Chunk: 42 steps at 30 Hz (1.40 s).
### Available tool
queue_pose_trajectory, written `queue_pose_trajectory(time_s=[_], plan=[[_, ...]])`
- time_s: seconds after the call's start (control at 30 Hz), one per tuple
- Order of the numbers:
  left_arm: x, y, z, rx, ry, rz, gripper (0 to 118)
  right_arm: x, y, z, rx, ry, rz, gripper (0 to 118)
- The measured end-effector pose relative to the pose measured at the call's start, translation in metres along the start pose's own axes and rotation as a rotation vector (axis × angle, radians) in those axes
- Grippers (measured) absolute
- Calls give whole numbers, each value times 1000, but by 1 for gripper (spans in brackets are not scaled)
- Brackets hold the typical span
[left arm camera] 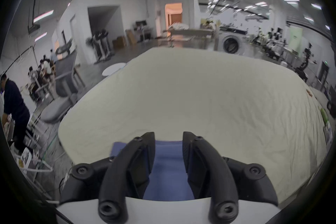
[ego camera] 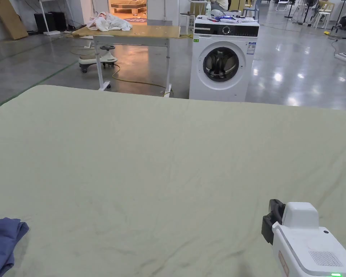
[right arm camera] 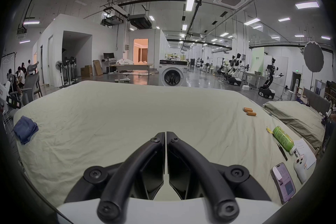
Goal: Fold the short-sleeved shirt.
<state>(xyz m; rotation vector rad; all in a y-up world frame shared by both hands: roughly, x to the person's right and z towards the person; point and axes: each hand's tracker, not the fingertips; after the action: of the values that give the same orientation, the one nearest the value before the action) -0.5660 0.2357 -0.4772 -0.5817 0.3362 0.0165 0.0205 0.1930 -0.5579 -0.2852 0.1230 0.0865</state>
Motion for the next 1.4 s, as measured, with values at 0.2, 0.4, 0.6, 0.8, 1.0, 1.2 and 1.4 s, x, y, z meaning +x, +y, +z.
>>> queue_pose_trajectory(time_s=[0.2,0.4,0.6,0.8,1.0,1.2,1.4], plan=[[78,-22,1,165,2,-53,0,-8,7,1,27,10,6,1],[136,-31,13,286,-19,-25,0,-15,10,0,46,3,-5,1],[173,-29,15,364,-97,-37,0,-21,11,0,64,-7,-31,1],[212,-17,30,435,-167,-86,0,-24,16,3,83,-20,-63,1],[247,-7,39,475,-209,-101,0,-27,19,8,94,-29,-78,1],[256,-4,41,501,-205,-107,0,-28,18,11,106,-42,-81,1],[255,-2,39,500,-191,-87,0,-28,18,12,111,-50,-66,1]])
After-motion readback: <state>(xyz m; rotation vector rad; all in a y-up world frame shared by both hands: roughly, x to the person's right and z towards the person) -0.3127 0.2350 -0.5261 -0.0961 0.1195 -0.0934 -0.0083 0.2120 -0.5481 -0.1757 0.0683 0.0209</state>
